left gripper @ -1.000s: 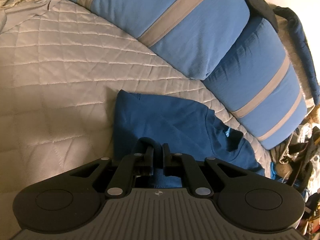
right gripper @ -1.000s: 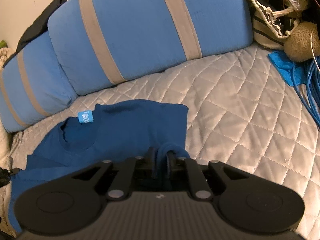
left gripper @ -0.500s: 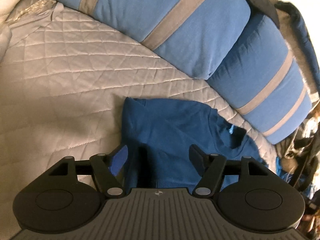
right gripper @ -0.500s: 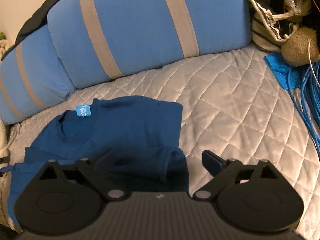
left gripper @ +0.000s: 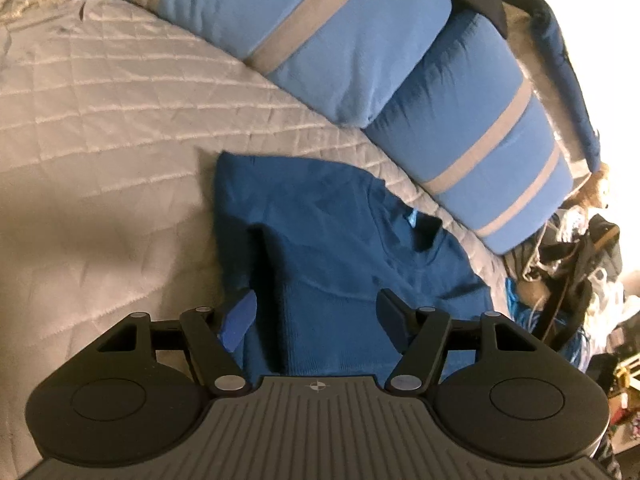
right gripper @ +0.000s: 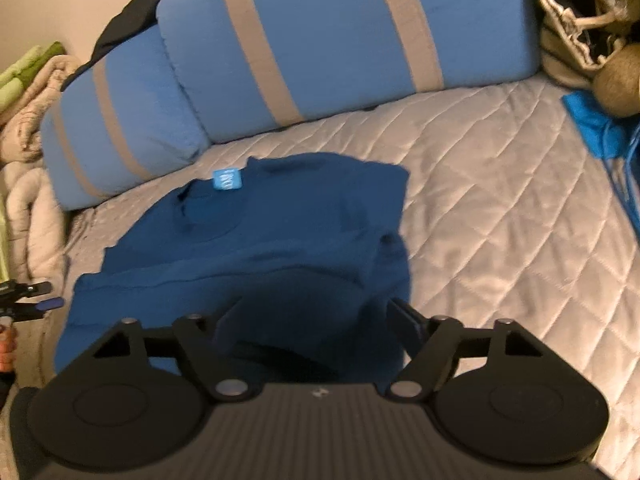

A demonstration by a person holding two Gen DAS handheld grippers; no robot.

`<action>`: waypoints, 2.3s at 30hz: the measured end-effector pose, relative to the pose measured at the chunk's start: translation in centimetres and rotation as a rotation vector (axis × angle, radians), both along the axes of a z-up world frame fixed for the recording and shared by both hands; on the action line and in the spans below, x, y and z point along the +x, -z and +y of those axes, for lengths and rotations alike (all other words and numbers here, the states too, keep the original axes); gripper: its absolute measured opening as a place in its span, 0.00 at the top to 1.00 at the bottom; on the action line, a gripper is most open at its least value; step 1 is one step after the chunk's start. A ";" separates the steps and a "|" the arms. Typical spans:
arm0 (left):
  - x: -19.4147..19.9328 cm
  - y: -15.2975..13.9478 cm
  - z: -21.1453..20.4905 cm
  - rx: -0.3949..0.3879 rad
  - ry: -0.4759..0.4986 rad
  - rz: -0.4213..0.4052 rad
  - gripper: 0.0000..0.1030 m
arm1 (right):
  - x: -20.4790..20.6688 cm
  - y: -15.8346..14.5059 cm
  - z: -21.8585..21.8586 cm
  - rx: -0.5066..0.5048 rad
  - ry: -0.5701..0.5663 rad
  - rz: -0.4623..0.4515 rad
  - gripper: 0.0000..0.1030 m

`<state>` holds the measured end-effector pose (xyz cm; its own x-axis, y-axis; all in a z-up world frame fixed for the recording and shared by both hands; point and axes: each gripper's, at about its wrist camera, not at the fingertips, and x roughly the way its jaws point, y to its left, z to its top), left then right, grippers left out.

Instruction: Fold clothes

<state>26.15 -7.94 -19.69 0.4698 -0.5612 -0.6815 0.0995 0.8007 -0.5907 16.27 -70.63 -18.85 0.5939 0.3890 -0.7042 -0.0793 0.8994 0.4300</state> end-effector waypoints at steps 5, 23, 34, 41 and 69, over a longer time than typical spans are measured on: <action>0.2 1.3 -0.5 -0.007 0.024 0.047 0.51 | 0.0 0.5 0.0 0.046 -0.001 0.019 0.34; -0.2 1.9 -0.7 0.017 0.038 0.075 0.95 | 1.5 1.3 0.0 0.133 0.026 0.066 0.65; 2.2 -3.3 -1.0 -0.017 -0.092 -0.118 0.95 | 4.7 -1.0 0.1 0.183 0.066 0.026 0.90; 5.2 -3.7 -1.5 -0.058 -0.153 -0.130 0.95 | 7.8 -1.3 -0.1 0.233 0.127 0.005 0.90; 9.3 -1.1 -2.6 0.191 -0.201 -0.229 0.41 | 14.1 0.3 0.3 0.169 0.293 -0.113 0.02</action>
<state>35.40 -10.56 -18.55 0.7108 -0.3148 -0.6291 0.0413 0.9114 -0.4094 30.42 -70.28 -19.19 0.7682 0.2958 -0.5678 0.1157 0.8081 0.5776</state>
